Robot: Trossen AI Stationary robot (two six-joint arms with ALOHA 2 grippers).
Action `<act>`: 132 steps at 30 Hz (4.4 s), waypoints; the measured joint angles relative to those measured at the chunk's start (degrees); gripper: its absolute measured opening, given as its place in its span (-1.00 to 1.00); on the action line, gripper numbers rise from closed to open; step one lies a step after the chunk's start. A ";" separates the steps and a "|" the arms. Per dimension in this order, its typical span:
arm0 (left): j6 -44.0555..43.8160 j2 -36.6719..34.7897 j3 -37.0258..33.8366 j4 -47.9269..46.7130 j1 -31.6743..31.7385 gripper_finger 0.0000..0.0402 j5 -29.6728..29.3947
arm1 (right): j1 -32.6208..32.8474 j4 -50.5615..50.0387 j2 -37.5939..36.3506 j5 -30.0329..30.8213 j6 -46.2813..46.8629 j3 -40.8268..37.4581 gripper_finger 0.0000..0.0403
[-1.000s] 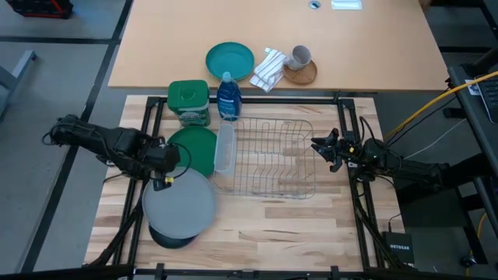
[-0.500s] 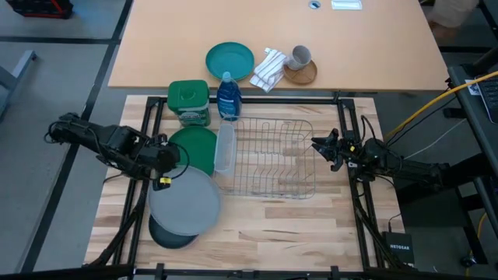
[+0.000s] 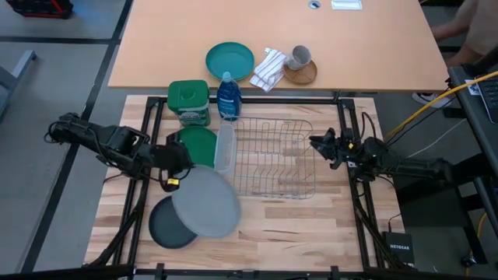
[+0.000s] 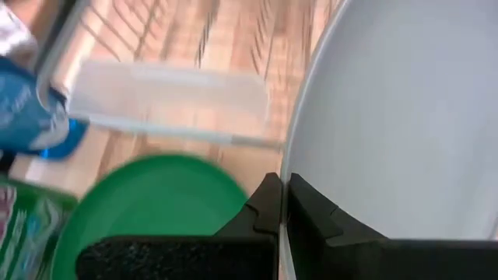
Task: Sort dishes
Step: Put the gray plate into the dish rack
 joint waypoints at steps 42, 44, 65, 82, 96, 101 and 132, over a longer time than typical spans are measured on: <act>62.75 16.73 0.00 67.38 18.30 -1.00 5.72 | 0.01 17.53 12.88 -13.85 -15.30 6.40 -0.27; 65.34 18.62 0.00 69.83 19.98 -1.00 9.79 | 0.01 17.51 12.87 -14.55 -17.55 6.40 -0.27; 74.63 34.92 -0.02 101.64 34.67 -1.00 46.36 | -0.02 18.19 12.69 -0.86 -39.08 6.40 -0.27; 80.45 47.86 10.96 100.20 35.32 -1.00 50.76 | -0.02 22.31 12.71 -1.43 -39.08 6.40 -0.27; 86.53 49.68 12.20 94.47 35.36 -1.00 51.70 | -0.02 22.08 12.77 -2.49 -38.71 6.38 -0.27; 88.02 49.66 12.22 91.30 35.39 -1.00 51.70 | -0.01 22.03 12.76 -2.97 -38.64 6.38 -0.27; 78.81 49.66 12.17 85.57 34.88 -0.57 51.27 | -0.02 17.38 12.88 -3.07 -33.42 6.36 -0.27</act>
